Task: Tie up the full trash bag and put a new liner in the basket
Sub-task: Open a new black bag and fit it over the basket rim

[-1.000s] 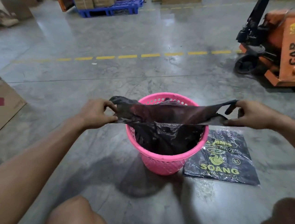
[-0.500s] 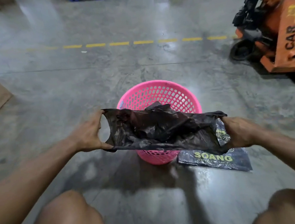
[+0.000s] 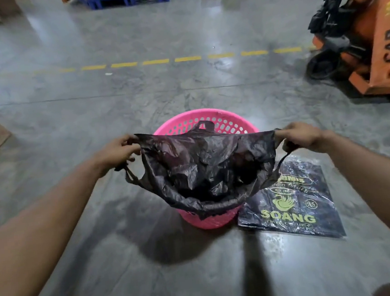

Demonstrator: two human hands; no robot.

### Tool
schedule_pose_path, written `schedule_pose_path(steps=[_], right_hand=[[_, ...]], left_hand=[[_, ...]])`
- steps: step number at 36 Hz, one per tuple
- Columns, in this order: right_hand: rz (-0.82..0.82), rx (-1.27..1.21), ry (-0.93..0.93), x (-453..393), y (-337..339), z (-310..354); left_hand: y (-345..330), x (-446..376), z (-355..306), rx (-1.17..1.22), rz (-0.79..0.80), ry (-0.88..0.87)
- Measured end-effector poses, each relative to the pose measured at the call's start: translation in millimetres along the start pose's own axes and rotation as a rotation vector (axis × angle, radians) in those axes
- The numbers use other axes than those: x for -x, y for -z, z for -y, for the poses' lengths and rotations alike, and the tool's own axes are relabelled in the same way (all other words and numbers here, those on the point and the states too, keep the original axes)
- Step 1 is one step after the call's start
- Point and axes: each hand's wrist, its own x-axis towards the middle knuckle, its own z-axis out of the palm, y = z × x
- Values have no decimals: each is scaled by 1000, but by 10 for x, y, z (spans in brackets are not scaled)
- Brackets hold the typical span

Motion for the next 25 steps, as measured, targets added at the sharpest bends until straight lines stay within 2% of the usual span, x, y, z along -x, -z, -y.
schedule_pose_path(steps=[3,7,10,12,13,15,17,19,22,25], right_hand=[[-51,-205,-56,-138,-55,-8],[-142,-192,-99,-265,-205,-86],[-116,-274,-154,-235,-262,-81],[-182,-379,-134,-226,-238,-42],[-245,-394,-90,-227,-222,-17],[-348,-315,68,-197,-203,64],[-346,-185,227,-160,-207,187],[-272,-67,345,-157,-218,329],[-144,226,398,-176,-283,507],[-8,441,324,-237,-361,579]], left_hand=[[-59,-124,11,118,7,133],[-193,-194,37,184,-7,172],[-201,-203,39,227,-219,183],[-126,-325,138,317,-397,205],[-95,-340,145,301,-499,197],[-96,-223,15,195,-604,33],[-166,-123,-157,11,-543,-211],[-236,-103,-272,-201,-374,-371],[-302,-150,-351,-423,-172,-427],[-351,-226,-389,-577,-110,-442]])
